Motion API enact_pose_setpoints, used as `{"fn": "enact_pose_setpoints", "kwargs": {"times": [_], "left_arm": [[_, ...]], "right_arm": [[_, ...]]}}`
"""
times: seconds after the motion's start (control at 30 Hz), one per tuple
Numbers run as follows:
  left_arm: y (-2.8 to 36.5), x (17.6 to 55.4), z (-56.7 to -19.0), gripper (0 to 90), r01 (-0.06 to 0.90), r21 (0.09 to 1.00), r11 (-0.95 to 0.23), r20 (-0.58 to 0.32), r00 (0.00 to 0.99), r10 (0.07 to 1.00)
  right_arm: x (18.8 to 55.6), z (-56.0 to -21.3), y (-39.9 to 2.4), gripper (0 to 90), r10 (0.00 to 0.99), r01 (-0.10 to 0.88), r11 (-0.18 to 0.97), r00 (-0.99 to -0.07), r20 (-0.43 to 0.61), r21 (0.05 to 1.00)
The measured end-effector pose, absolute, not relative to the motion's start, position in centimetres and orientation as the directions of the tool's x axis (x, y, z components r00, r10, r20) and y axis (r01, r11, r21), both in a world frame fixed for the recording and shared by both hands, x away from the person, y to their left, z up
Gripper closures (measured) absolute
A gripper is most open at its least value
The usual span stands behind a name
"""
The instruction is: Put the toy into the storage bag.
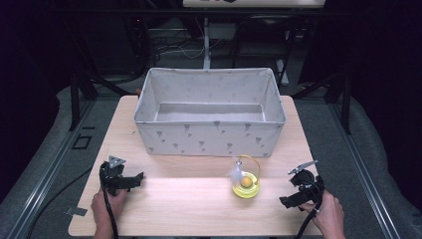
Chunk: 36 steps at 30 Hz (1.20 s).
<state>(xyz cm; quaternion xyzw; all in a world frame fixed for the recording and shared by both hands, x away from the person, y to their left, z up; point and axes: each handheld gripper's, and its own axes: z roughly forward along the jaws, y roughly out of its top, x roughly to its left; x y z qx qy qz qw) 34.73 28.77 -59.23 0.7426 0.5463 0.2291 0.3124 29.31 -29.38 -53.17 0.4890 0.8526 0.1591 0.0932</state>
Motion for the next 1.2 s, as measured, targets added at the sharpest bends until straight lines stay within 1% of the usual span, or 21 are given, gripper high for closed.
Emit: {"fn": "enact_pose_setpoints", "kwargs": {"times": [0.17,0.33,0.57,0.6,0.9,1.1,1.17,1.2], "left_arm": [[28.8,34.7,-59.2,1.2,0.669,0.713,-0.210,0.000,0.299,0.954],[28.8,34.7,-59.2,1.2,0.668,0.714,-0.208,-0.001,0.298,0.954],[28.8,34.7,-59.2,1.3,0.668,0.714,-0.209,0.000,0.299,0.954],[28.8,34.7,-59.2,1.3,0.669,0.712,-0.213,0.003,0.301,0.954],[28.8,34.7,-59.2,1.3,0.669,0.712,-0.213,0.003,0.301,0.954],[28.8,34.7,-59.2,1.3,0.669,0.712,-0.214,0.003,0.301,0.954],[28.8,34.7,-59.2,1.3,0.669,0.712,-0.213,0.003,0.301,0.954],[28.8,34.7,-59.2,1.3,0.669,0.712,-0.213,0.002,0.301,0.954]], "right_arm": [[29.4,-52.7,-28.9,0.0,0.855,0.800,0.485,-0.519,0.002,0.352],[29.3,-52.0,-28.2,0.0,0.848,0.793,0.504,-0.530,-0.020,0.343],[29.2,-51.3,-27.3,0.0,0.820,0.774,0.549,-0.572,-0.023,0.315],[29.2,-51.2,-27.3,0.0,0.815,0.771,0.560,-0.579,-0.032,0.303],[29.4,-48.9,-26.3,0.0,0.783,0.734,0.596,-0.622,-0.033,0.325],[29.7,-47.6,-25.5,0.0,0.751,0.703,0.635,-0.658,-0.046,0.321],[29.9,-47.2,-25.0,1.0,0.738,0.692,0.650,-0.673,-0.045,0.315],[30.1,-46.9,-24.4,1.1,0.724,0.680,0.670,-0.688,-0.058,0.298]]}}
